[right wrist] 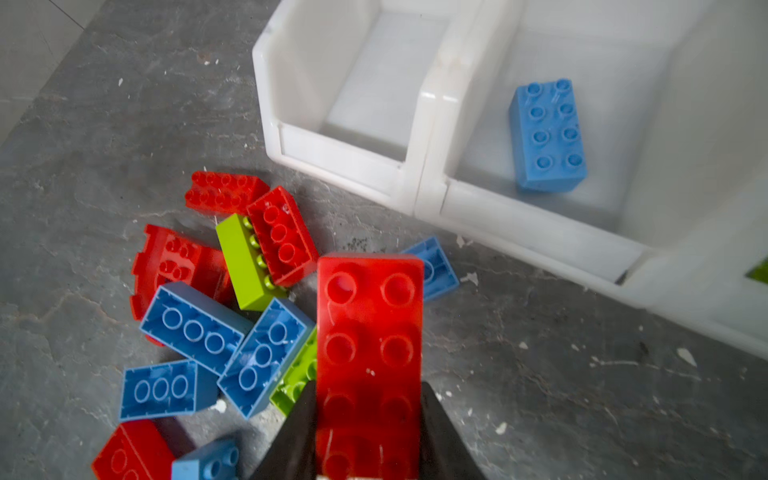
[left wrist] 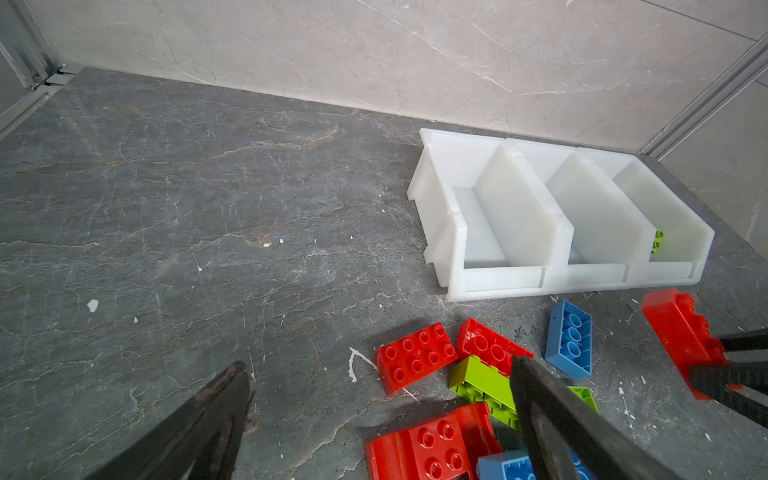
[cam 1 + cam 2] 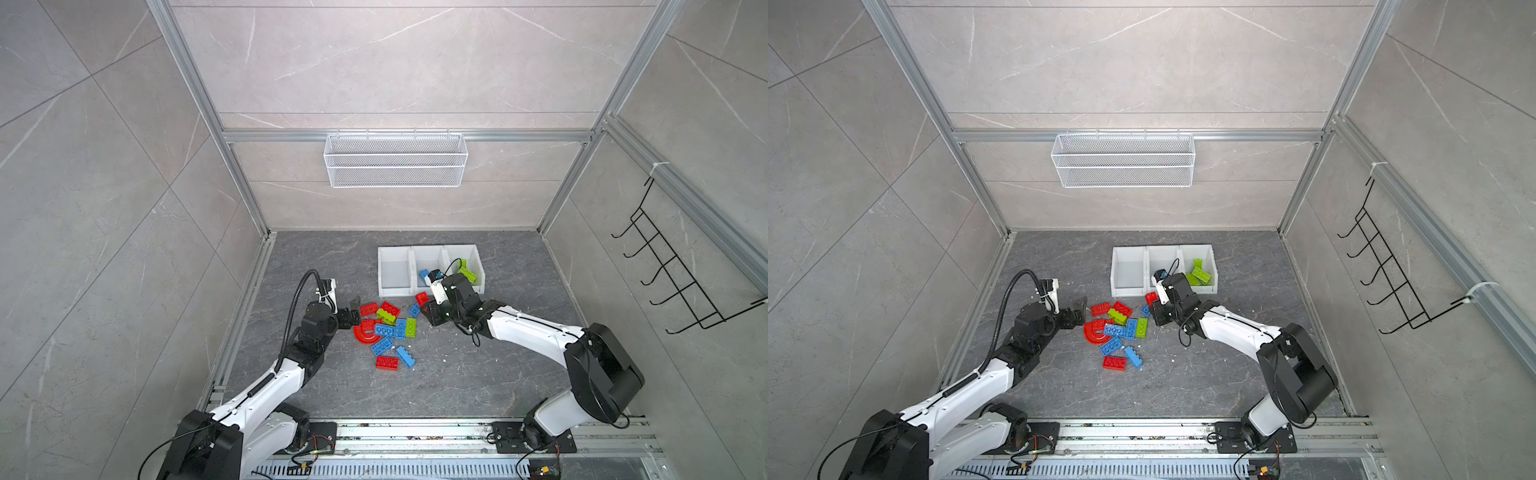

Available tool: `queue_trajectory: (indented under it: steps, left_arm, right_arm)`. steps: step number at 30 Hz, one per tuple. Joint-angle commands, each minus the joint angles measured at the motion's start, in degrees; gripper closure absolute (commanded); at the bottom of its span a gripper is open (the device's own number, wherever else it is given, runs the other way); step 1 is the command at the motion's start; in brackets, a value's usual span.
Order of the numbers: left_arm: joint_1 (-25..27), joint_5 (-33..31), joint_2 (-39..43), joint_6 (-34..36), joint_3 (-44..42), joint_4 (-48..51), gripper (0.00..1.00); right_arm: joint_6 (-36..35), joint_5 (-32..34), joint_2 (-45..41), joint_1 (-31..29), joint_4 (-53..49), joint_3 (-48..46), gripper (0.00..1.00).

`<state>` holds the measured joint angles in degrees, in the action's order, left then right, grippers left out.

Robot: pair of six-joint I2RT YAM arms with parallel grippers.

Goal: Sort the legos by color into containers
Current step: 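Carry the red brick into the bin compartment nearest the left arm and release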

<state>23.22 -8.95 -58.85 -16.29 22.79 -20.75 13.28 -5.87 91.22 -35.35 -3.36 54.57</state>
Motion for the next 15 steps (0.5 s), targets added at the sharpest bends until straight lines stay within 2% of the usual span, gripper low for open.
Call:
queue_trajectory:
  steps: [1, 8, 15]
  left_arm:
    - [-0.2, -1.2, 0.8, -0.6, 0.6, -2.3, 0.00]
    - [-0.2, -0.1, 0.0, -1.1, 1.9, -1.4, 0.00]
    - [-0.2, -1.0, 0.3, -1.4, 1.0, -2.6, 0.00]
  right_arm:
    - [2.2, 0.2, 5.0, -0.8, -0.7, 7.8, 0.77]
    - [4.6, 2.2, 18.4, -1.2, -2.0, 23.2, 0.77]
    - [6.7, 4.3, 26.7, -1.2, -3.2, 33.3, 0.75]
